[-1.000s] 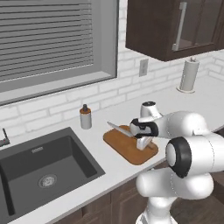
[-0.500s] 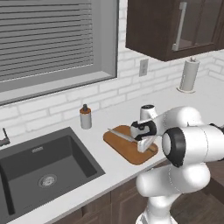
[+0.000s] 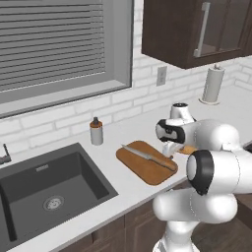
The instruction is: Pick up the knife from the drawer and place it on the cutting board. Then place the meat from the plate to the cutting board.
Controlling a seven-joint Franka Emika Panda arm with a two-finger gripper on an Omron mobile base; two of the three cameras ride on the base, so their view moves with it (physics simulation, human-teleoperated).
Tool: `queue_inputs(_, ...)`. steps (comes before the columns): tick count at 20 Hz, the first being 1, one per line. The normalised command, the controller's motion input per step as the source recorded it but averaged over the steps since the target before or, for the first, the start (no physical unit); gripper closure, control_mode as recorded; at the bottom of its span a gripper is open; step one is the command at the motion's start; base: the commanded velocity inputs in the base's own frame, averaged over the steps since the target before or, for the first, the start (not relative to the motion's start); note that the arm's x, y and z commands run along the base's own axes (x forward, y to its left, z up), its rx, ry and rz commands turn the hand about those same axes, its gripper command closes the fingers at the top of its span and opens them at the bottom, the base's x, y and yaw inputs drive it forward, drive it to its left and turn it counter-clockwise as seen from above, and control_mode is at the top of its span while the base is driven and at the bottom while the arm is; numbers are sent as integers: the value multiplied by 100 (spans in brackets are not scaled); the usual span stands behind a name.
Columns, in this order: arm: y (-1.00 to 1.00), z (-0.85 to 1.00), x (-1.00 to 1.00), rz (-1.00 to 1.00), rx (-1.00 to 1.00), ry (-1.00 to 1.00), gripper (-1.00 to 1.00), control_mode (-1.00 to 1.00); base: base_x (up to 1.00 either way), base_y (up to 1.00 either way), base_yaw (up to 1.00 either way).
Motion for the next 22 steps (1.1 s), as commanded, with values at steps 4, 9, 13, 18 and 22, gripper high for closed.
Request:
queue_inputs(4,-85,51,0,-50,6,-5,-100,-100,0,0,0)
queue_inputs(9,-81,13,5,-69,13,0,-100,-100,0,0,0)
queue_inputs(13,-51,0,24,-79,11,-1,-100,-100,0,0,0)
queue_inputs(18,-8,-3,50,-81,3,-12,-100,-100,0,0,0)
queue_inputs(22,1,-3,76,-66,0,-20,-100,-100,0,0,0)
